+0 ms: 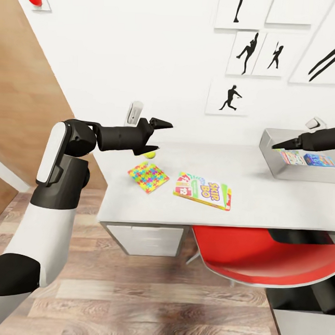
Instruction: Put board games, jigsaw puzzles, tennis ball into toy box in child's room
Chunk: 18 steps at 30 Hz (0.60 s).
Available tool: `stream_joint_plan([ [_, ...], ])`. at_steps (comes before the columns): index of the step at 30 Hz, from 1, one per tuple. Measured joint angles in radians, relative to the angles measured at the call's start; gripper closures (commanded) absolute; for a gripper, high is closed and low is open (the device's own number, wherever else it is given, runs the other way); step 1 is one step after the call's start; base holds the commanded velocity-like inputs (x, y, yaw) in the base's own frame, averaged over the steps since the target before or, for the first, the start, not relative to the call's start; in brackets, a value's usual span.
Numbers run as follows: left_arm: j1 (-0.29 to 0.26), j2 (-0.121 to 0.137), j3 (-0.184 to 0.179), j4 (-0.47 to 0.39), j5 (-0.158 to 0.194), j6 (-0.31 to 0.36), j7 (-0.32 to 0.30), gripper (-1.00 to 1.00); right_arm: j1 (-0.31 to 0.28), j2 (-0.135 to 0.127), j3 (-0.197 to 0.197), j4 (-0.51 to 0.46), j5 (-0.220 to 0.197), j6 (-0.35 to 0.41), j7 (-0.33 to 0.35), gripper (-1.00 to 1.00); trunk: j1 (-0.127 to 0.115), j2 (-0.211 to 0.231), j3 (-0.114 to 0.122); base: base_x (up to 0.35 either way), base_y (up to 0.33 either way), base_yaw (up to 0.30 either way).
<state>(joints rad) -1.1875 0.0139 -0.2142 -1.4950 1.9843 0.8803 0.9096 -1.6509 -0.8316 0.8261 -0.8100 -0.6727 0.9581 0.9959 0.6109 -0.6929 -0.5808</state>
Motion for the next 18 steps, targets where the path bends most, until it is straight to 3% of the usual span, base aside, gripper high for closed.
stream_joint_plan([
  [13, 0.027, 0.023, 0.000, -0.030, 0.002, 0.001, -0.004, -1.00, 0.034, 0.007, 0.000, 0.000, 0.000, 0.000, 0.000, -1.00, 0.000, 0.000, 0.021, -0.163, 0.253, 0.039],
  [18, 0.073, 0.070, 0.005, -0.057, 0.005, 0.000, -0.009, -1.00, 0.070, 0.020, 0.001, 0.000, 0.000, -0.001, 0.001, -1.00, 0.000, 0.000, 0.029, -0.102, 0.161, 0.056],
])
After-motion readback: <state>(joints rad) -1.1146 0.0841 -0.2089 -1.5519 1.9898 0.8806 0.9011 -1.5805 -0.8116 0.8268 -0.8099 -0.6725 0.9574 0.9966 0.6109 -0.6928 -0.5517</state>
